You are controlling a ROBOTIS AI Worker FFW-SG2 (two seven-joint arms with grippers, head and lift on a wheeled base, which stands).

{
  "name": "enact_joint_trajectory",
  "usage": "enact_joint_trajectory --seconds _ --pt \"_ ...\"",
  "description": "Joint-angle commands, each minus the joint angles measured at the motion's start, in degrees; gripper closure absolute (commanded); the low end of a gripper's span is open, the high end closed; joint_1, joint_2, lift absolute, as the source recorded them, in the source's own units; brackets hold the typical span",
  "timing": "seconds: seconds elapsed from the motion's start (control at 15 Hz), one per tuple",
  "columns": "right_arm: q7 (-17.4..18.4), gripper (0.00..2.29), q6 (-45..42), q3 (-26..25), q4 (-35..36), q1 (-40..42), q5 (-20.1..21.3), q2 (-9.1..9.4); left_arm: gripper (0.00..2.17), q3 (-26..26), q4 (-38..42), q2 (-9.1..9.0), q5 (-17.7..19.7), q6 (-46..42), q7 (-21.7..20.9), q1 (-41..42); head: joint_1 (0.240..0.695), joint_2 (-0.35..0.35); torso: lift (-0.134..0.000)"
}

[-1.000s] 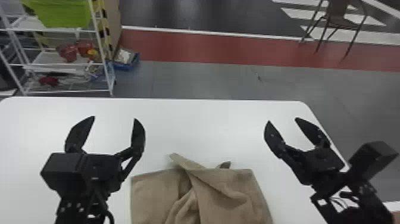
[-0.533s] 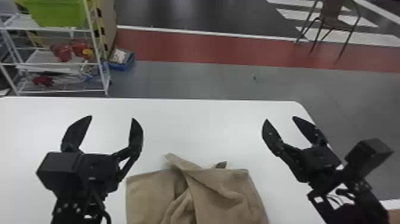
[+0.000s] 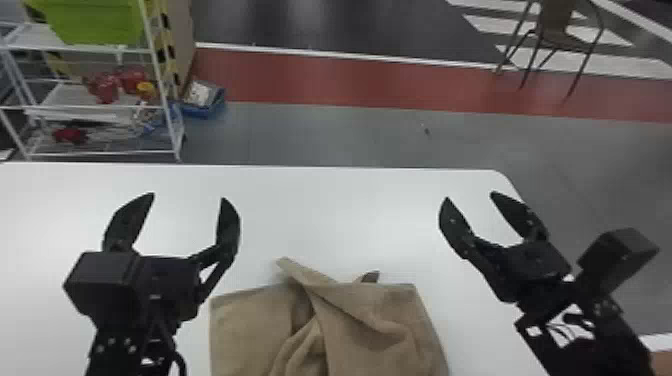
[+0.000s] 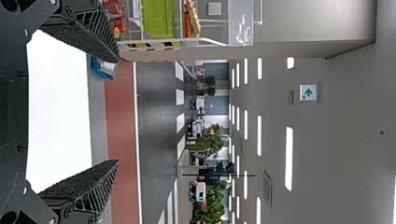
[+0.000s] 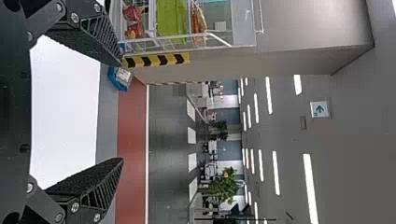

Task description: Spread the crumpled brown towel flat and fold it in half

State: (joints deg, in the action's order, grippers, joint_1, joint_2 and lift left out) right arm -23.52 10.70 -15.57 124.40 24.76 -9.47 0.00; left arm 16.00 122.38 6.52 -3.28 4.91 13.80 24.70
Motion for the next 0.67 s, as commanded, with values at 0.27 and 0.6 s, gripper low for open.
enact_joint_trajectory --seconds 0.27,0.6 --pt "-11.11 0.22 5.43 -3.85 -2.24 -1.73 8.68 0.05 0.14 -0.09 -0.22 0.08 0.03 0.15 0.09 0.09 0.695 -0.170 -0.122" --pt "-26.32 0.28 10.35 -6.75 -5.05 -3.22 8.77 0.05 0.14 -0.09 -1.10 -0.01 0.29 0.15 -0.09 -0.18 0.695 -0.172 -0.122"
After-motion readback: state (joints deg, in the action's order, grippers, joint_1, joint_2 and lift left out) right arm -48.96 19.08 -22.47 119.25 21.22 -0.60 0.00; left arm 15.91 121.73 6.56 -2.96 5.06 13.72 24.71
